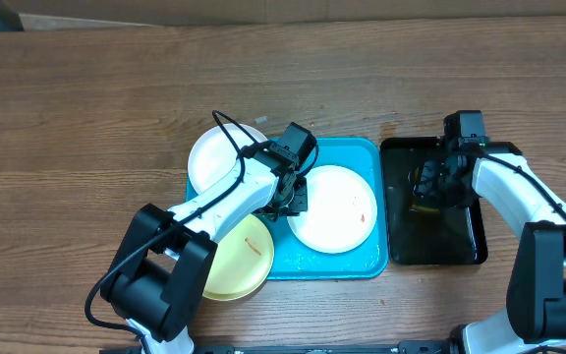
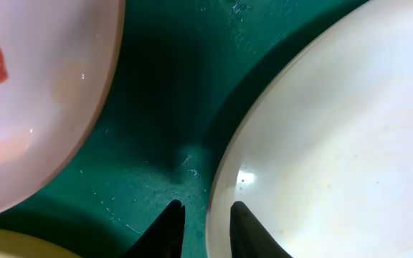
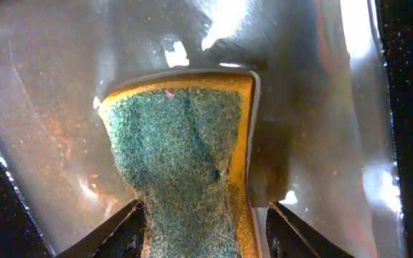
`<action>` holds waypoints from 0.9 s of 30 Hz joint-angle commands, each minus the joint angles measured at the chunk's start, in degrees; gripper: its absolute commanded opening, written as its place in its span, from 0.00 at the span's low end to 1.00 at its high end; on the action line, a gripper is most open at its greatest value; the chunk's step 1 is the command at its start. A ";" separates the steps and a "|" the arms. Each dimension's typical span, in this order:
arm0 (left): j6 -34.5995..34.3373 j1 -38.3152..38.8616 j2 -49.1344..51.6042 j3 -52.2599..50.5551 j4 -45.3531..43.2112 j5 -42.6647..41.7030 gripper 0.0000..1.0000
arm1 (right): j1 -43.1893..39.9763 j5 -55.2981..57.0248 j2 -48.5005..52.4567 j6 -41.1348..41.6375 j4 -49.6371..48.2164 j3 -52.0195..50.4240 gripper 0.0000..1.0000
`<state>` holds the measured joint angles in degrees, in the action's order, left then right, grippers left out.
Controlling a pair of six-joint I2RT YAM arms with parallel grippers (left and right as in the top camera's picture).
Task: Clean dirty plates on tray and stack at the side
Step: 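Close the right gripper on the sponge and lift it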
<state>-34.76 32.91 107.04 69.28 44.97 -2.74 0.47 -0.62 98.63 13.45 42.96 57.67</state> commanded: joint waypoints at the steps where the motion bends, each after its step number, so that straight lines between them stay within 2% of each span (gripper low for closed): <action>1: 0.09 -0.22 0.96 0.50 -0.04 0.39 0.23 | 0.22 0.50 -1.33 0.02 -0.17 0.81 0.56; 5: 0.11 -0.22 0.96 0.33 -0.02 0.39 0.19 | 0.22 0.46 -1.33 0.04 -0.07 0.79 0.56; 9: 0.11 -0.22 0.98 0.26 -0.04 0.39 0.11 | 0.22 0.35 -1.31 0.24 -0.39 0.39 0.56; 17: 0.11 -0.22 0.98 0.26 -0.26 0.39 0.16 | 0.22 0.35 -1.31 0.22 -3.89 -2.01 0.56; 20: 0.11 -0.22 0.98 0.26 -0.28 0.42 0.17 | 0.22 0.33 -1.31 0.22 -4.52 -2.01 0.47; 23: 0.11 -0.22 0.98 0.26 -0.37 0.42 0.17 | 0.22 0.28 -1.33 0.22 -4.26 -2.01 0.31; 27: 0.11 -0.22 0.98 0.26 -0.59 0.42 0.21 | 0.22 -0.98 -1.31 0.20 -4.33 -2.01 0.27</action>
<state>-34.74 32.91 107.04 69.28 44.66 -2.74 0.51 -0.93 98.63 13.50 38.76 55.90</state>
